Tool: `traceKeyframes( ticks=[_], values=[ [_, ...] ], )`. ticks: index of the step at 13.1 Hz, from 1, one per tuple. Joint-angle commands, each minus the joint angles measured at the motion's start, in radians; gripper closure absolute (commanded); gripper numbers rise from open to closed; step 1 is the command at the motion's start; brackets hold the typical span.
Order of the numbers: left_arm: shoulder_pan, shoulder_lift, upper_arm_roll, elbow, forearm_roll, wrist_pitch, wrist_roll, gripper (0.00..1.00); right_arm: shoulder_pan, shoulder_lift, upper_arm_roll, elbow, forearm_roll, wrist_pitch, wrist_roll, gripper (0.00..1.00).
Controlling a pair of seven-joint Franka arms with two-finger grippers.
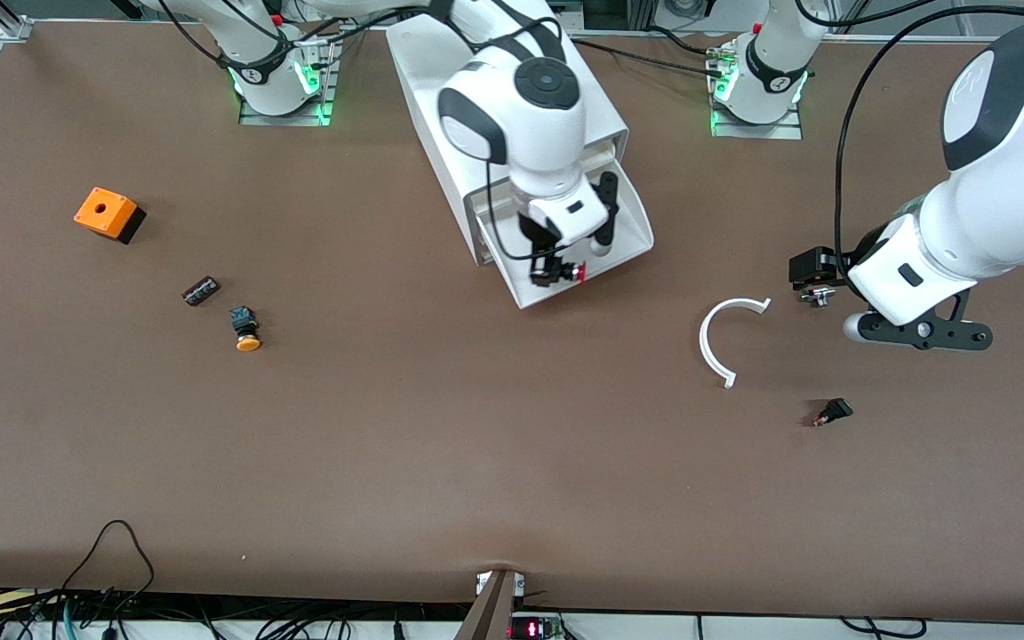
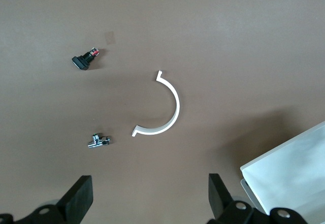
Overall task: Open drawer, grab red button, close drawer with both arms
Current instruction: 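Lift the red button out of the drawer with the right gripper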
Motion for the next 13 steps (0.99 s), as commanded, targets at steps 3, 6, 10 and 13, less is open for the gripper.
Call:
traceKeyframes(
  ticks=[3, 6, 10, 13],
  values=[
    [-0.004, -0.002, 0.0, -0.014, -0.035, -0.018, -0.021, 0.0, -0.123, -0.028, -0.051, -0.035, -0.009, -0.005, 0.036, 0.78],
    [-0.043, 0.021, 0.001, -0.062, -0.063, 0.042, -0.13, 0.0, -0.209, -0.025, -0.052, -0.049, 0.046, -0.003, 0.125, 0.78],
    [-0.092, 0.058, 0.003, -0.167, -0.061, 0.252, -0.295, 0.0, -0.305, -0.021, -0.052, -0.093, 0.172, -0.006, 0.177, 0.78],
    [-0.113, 0.057, 0.001, -0.345, -0.063, 0.491, -0.363, 0.01, -0.376, -0.021, -0.062, -0.176, 0.174, 0.001, 0.226, 0.78]
  ],
)
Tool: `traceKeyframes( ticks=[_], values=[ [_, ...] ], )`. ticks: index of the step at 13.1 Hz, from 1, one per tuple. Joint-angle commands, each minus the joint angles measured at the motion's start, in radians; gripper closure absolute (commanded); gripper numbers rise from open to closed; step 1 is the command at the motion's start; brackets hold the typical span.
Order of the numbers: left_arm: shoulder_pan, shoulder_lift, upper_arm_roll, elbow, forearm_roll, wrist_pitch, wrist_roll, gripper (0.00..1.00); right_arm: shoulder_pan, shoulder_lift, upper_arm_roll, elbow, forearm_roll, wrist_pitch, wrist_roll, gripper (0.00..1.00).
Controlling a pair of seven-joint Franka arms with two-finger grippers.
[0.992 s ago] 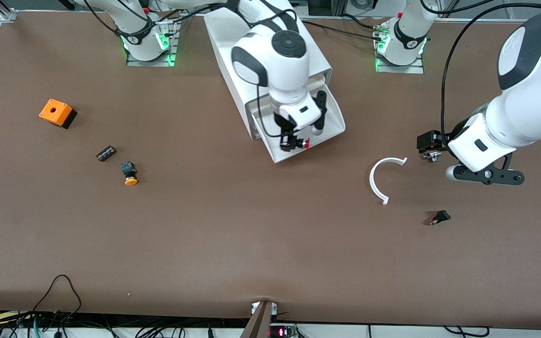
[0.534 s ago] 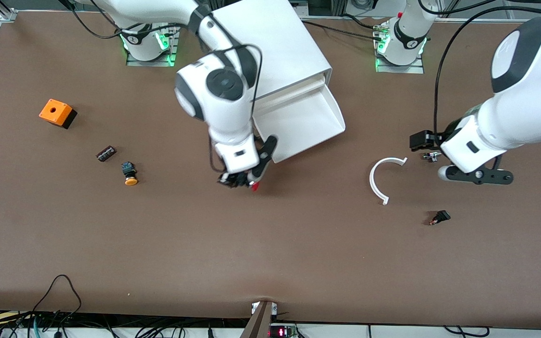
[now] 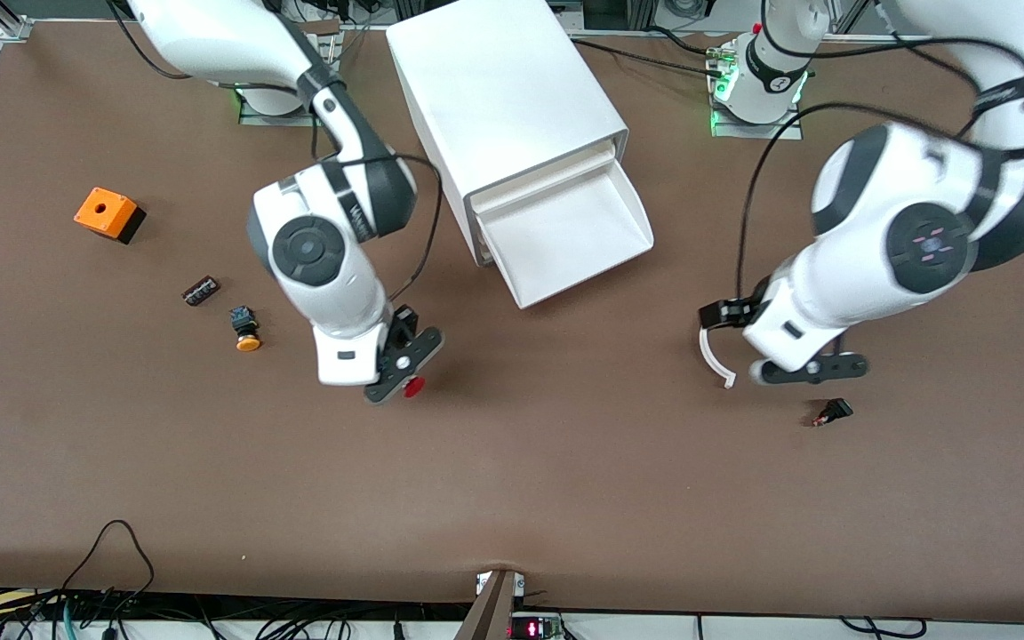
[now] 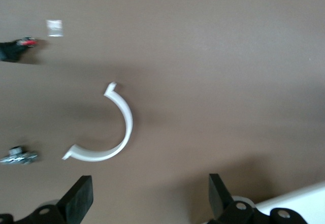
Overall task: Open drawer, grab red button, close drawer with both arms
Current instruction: 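Push the drawer shut with the left gripper while the right gripper lowers the button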
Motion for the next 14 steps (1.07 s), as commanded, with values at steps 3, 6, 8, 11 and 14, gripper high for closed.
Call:
traceKeyframes(
  ticks=[3, 6, 8, 11, 14],
  values=[
    [-0.088, -0.015, 0.005, -0.204, -0.008, 0.246, -0.284, 0.01, -0.161, -0.011, 0.01, -0.135, 0.02, 0.011, 0.032, 0.78],
    [-0.15, -0.013, 0.005, -0.29, -0.006, 0.338, -0.396, 0.04, -0.253, -0.014, 0.01, -0.271, 0.025, 0.103, 0.0, 0.78],
    [-0.171, -0.021, 0.004, -0.356, -0.006, 0.419, -0.436, 0.04, -0.281, -0.048, 0.011, -0.386, 0.058, 0.19, -0.002, 0.78],
    [-0.214, -0.03, 0.001, -0.374, -0.007, 0.417, -0.49, 0.03, -0.281, -0.106, 0.021, -0.544, 0.072, 0.328, 0.006, 0.78],
    [-0.202, -0.062, -0.058, -0.439, -0.009, 0.418, -0.485, 0.03, -0.28, -0.17, 0.025, -0.659, 0.074, 0.399, 0.023, 0.78]
  ],
)
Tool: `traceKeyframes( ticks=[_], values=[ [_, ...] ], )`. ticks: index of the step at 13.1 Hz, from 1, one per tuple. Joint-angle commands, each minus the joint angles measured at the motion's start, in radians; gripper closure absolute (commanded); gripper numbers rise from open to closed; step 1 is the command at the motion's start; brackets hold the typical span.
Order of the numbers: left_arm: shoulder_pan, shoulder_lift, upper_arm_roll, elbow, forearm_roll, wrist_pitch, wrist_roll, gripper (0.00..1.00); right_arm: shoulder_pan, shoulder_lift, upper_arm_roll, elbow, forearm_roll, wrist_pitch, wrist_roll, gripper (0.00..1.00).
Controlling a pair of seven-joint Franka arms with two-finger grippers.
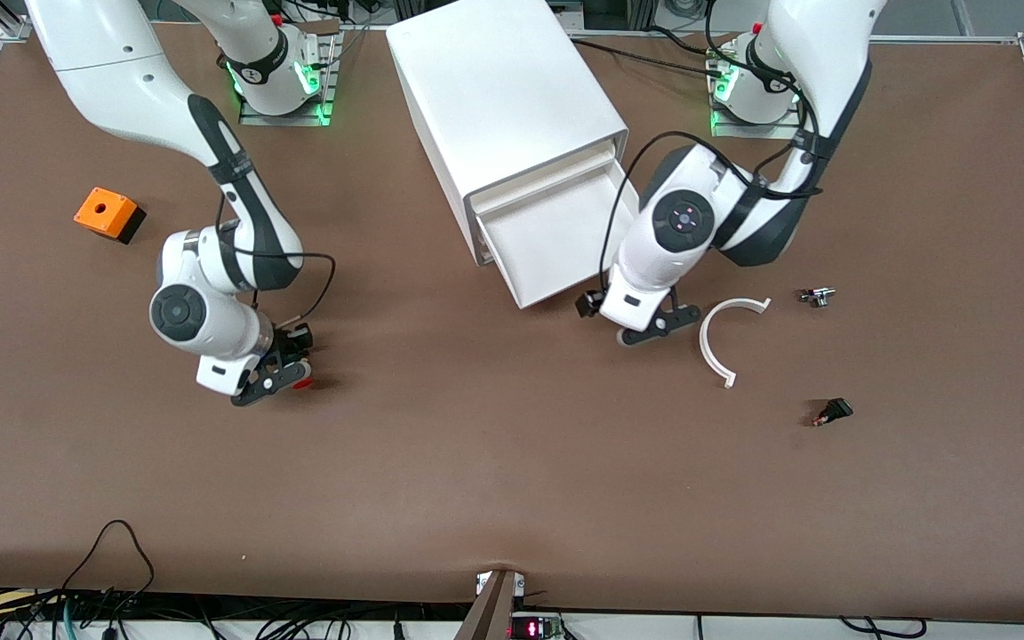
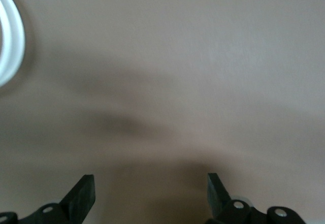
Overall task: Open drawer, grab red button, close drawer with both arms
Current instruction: 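Push the drawer shut with the left gripper while the right gripper lowers the button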
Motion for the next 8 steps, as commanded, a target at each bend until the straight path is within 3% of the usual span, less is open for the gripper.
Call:
traceKeyframes(
  ticks=[1, 4, 8],
  values=[
    [0.002, -0.064, -0.016, -0.078, -0.011, 0.005, -0.012, 0.03, -0.007, -0.111, 0.009, -0.14, 0.019, 0.042, 0.031, 0.78],
    [0.015, -0.064, -0.063, -0.076, -0.061, 0.0, -0.015, 0.03, -0.007, -0.134, 0.012, -0.2, 0.019, 0.048, 0.06, 0.78],
    [0.018, -0.063, -0.094, -0.076, -0.108, -0.075, -0.002, 0.02, -0.004, -0.078, 0.035, -0.233, 0.019, 0.108, 0.051, 0.77]
  ],
)
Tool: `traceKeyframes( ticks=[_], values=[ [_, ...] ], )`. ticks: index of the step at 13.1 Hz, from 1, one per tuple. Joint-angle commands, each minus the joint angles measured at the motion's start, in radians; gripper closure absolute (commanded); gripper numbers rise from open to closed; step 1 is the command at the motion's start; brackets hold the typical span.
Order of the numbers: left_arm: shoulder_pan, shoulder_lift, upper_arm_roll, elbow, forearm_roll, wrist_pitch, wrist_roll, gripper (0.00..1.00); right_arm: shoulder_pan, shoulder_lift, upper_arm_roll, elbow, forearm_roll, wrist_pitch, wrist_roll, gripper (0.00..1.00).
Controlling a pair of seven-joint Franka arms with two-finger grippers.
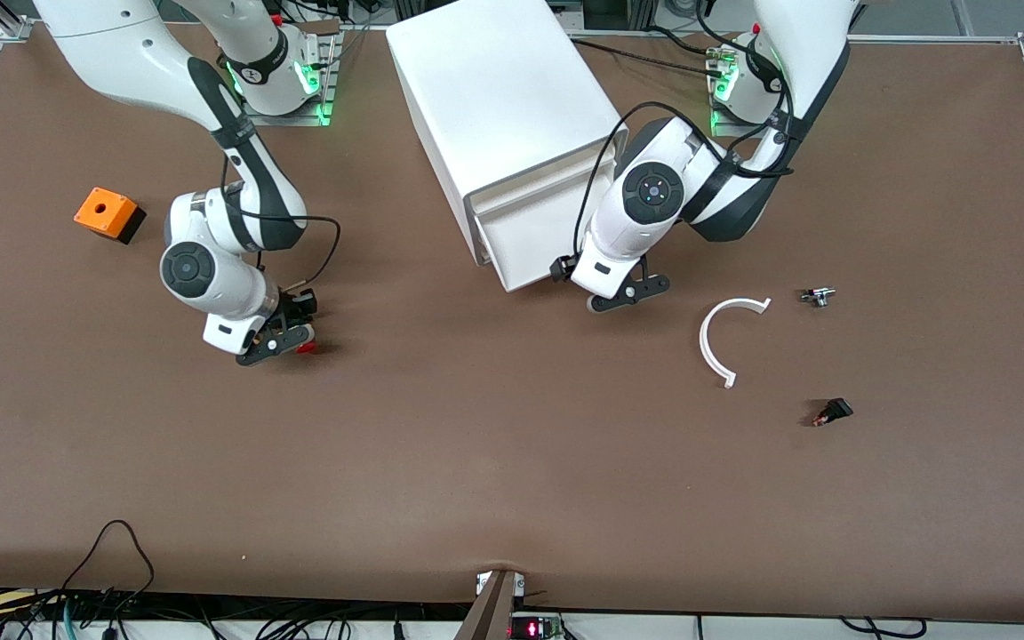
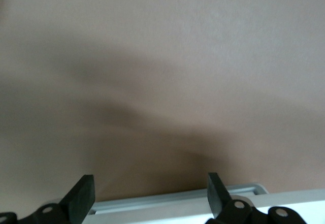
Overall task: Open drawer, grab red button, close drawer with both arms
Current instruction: 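Set the red button beside the yellow button and open the right gripper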
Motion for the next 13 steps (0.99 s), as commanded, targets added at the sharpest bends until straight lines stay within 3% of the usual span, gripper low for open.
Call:
traceKeyframes(
  ticks=[1, 3, 6, 13],
  values=[
    [0.019, -0.034, -0.039, -0.027, -0.039, -0.054, 0.023, 0.02, -0.004, 0.021, 0.017, -0.034, 0.016, 0.041, -0.003, 0.66],
    [0.026, -0.034, -0.046, -0.027, -0.143, -0.072, 0.076, 0.02, -0.004, 0.008, 0.017, -0.029, 0.016, 0.035, -0.001, 0.0],
    [0.029, -0.034, -0.05, -0.023, -0.187, -0.134, 0.104, 0.02, -0.004, -0.062, 0.017, 0.003, 0.016, -0.003, -0.003, 0.0],
    [0.019, -0.021, -0.057, -0.03, -0.269, -0.155, 0.112, 0.02, -0.004, -0.162, 0.016, 0.291, 0.015, -0.438, -0.006, 0.0]
  ],
)
